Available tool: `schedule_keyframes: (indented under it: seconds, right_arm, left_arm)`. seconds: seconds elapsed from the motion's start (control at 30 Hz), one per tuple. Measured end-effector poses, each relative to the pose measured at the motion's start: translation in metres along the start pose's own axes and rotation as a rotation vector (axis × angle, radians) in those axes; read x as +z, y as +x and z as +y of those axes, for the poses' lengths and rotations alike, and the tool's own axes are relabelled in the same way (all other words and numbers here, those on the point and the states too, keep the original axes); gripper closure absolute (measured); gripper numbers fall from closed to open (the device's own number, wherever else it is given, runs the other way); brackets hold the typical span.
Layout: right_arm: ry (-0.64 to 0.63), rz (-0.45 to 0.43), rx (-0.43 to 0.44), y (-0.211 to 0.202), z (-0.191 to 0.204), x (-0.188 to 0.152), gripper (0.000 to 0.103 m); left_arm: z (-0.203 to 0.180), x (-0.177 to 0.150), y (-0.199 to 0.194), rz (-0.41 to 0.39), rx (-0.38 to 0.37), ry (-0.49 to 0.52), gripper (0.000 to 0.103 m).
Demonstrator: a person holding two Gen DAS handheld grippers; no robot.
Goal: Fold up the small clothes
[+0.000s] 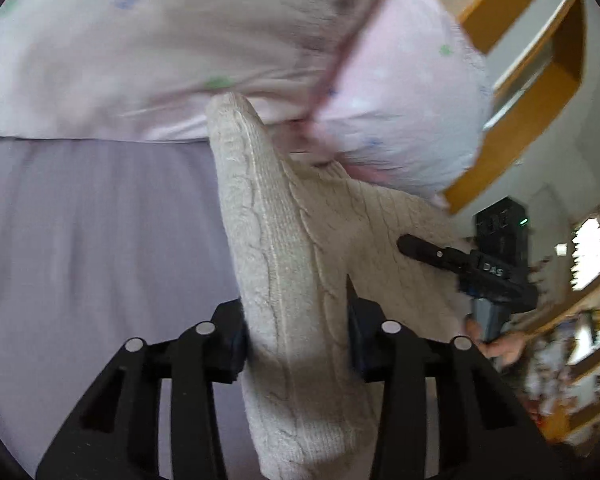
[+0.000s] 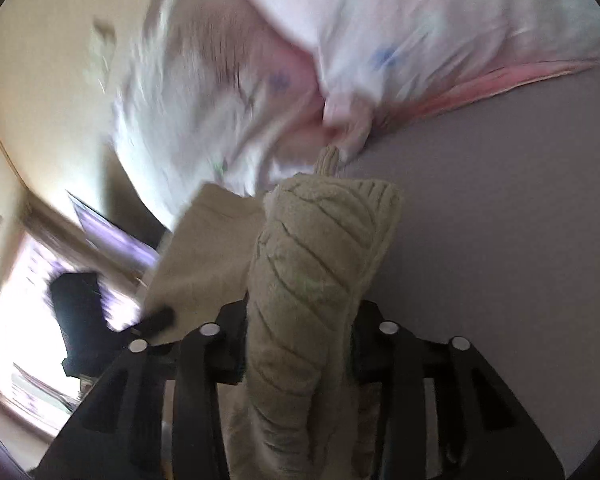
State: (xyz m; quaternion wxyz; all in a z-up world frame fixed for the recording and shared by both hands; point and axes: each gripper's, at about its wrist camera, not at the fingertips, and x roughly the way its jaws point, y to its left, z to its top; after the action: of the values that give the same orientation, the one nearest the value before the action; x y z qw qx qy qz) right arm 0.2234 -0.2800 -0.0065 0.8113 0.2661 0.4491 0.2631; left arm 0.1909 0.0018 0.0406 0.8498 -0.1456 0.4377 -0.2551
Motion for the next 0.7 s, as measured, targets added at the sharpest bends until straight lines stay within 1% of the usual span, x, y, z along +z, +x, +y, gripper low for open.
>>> schedule_keyframes:
  seconds: [0.03,0.07,0.1,0.13,0.17,0.2,0.23,0.27,0.3,0.33,0.37,0.4,0.43,0.5,0.53,0.57,0.63,0.67,0.7]
  right_arm:
    - [-0.033,0.029,-0.092,0.010,0.006,0.000,0.046]
    - [-0.038,0.031,-0.139,0.011,0.007,0.000,0.039]
    - [-0.022,0.015,-0.160,0.005,0.005,-0.001,0.034]
    - [0.014,-0.038,-0.146,-0.011,0.001,-0.002,0.034]
    - [0.030,-0.078,-0.133,-0.023,-0.001,-0.003,0.034]
    - [0.034,-0.124,-0.127,-0.035,-0.001,-0.003,0.034]
    - [0.022,-0.148,-0.130,-0.043,0.002,-0.004,0.034]
    - [-0.005,-0.140,-0.145,-0.045,0.007,-0.005,0.034]
    - [-0.024,-0.115,-0.159,-0.042,0.012,-0.006,0.035]
    - [-0.044,-0.084,-0.172,-0.035,0.015,-0.007,0.052]
    - [-0.091,-0.055,-0.203,-0.023,0.023,-0.009,0.072]
    - [-0.128,-0.058,-0.244,-0.019,0.028,-0.011,0.083]
    - [-0.188,-0.081,-0.293,-0.017,0.039,-0.009,0.087]
    - [-0.238,-0.155,-0.312,-0.026,0.050,-0.001,0.089]
    - [-0.257,-0.201,-0.329,-0.029,0.056,0.009,0.090]
    - [-0.269,-0.219,-0.349,-0.029,0.057,0.017,0.090]
    - [-0.267,-0.195,-0.396,-0.021,0.050,0.024,0.091]
    - [-0.242,-0.146,-0.445,-0.005,0.037,0.024,0.092]
    - [-0.220,-0.104,-0.475,0.006,0.025,0.022,0.091]
  left_arm:
    - [0.008,-0.003,-0.002,0.004,0.041,-0.004,0.057]
    - [0.015,-0.007,-0.005,-0.003,0.077,-0.017,0.056]
    - [0.019,-0.009,-0.011,-0.026,0.091,-0.020,0.054]
    - [0.019,-0.012,-0.020,-0.064,0.111,-0.008,0.052]
    - [0.013,-0.015,-0.031,-0.126,0.153,0.028,0.047]
    - [0.004,-0.018,-0.040,-0.174,0.173,0.062,0.039]
    - [-0.002,-0.020,-0.045,-0.202,0.171,0.082,0.037]
    - [-0.010,-0.024,-0.052,-0.230,0.153,0.117,0.035]
    - [-0.017,-0.027,-0.054,-0.238,0.132,0.146,0.033]
    - [-0.023,-0.031,-0.053,-0.236,0.110,0.170,0.032]
    - [-0.028,-0.037,-0.052,-0.217,0.080,0.192,0.031]
    - [-0.032,-0.039,-0.046,-0.198,0.064,0.205,0.031]
    - [-0.034,-0.040,-0.040,-0.187,0.058,0.213,0.031]
    - [-0.040,-0.042,-0.028,-0.159,0.070,0.230,0.031]
    - [-0.039,-0.043,-0.022,-0.146,0.069,0.229,0.031]
    - [-0.038,-0.043,-0.017,-0.139,0.057,0.228,0.031]
    - [-0.038,-0.043,-0.014,-0.145,0.060,0.238,0.031]
    - [-0.037,-0.042,-0.011,-0.145,0.065,0.246,0.032]
    - [-0.038,-0.042,-0.008,-0.144,0.065,0.252,0.032]
